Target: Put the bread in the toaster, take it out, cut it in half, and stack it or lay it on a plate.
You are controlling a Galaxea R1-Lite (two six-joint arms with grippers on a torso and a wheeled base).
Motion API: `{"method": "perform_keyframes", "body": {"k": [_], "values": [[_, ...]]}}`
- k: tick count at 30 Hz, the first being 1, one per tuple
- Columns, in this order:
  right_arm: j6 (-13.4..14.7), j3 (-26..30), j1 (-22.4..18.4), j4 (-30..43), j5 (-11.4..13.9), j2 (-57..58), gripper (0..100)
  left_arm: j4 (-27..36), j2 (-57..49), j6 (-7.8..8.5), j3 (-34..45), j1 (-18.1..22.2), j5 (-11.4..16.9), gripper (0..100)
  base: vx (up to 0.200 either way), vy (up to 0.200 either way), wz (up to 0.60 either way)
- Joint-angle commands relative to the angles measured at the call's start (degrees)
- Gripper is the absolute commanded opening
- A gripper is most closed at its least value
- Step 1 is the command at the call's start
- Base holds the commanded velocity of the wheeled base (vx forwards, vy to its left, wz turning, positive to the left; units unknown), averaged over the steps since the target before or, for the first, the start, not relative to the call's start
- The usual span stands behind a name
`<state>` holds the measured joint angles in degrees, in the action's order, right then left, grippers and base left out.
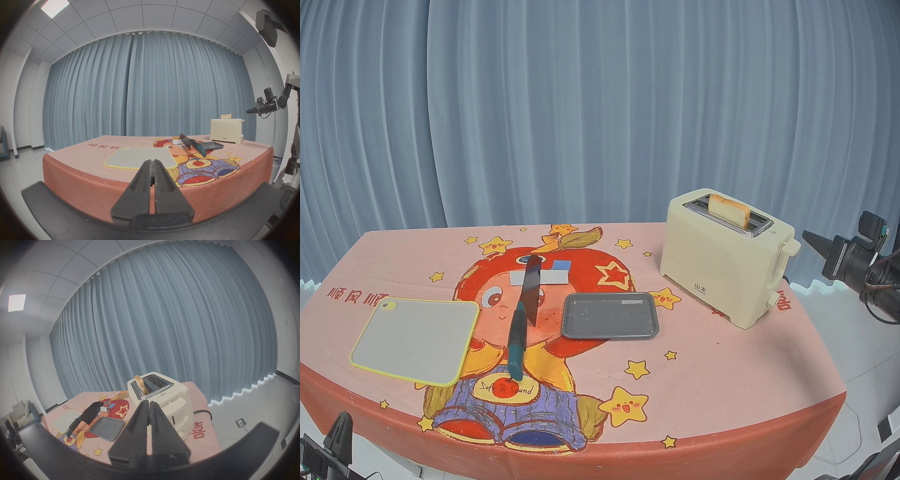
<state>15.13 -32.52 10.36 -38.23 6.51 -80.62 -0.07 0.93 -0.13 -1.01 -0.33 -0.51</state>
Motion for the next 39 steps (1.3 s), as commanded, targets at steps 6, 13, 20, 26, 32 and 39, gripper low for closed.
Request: {"method": "perform_keyframes", "body": {"k": [6, 13, 20, 26, 32, 39], "values": [[0.87, -1.31, 0.01, 0.00, 0.08, -1.39, 0, -0.01, -0.22, -0.04, 1.01, -0.02, -0.02, 0, 0.000, 0.000, 0.00], [0.96, -2.19, -1.84, 0.00, 0.17, -4.11, 0, -0.01, -0.22, -0.04, 1.01, -0.02, -0.02, 0, 0.000, 0.000, 0.00], [0.96, -1.75, -1.92, 0.00, 0.26, -5.60, 0, -0.01, -0.22, -0.04, 1.01, -0.02, -0.02, 0, 0.000, 0.000, 0.00], [0.96, -1.75, -1.92, 0.00, 0.26, -6.66, 0, -0.01, -0.31, -0.04, 1.01, -0.02, -0.02, 0, 0.000, 0.000, 0.00], [0.87, -1.75, -1.92, 0.00, 0.26, -8.15, 0, -0.01, -0.22, -0.04, 1.01, -0.02, -0.02, 0, 0.000, 0.000, 0.00], [0.87, -1.31, -2.10, 0.09, 0.35, -8.59, 0, -0.01, -0.22, -0.04, 1.01, -0.02, -0.02, 0, 0.000, 0.000, 0.00]]}}
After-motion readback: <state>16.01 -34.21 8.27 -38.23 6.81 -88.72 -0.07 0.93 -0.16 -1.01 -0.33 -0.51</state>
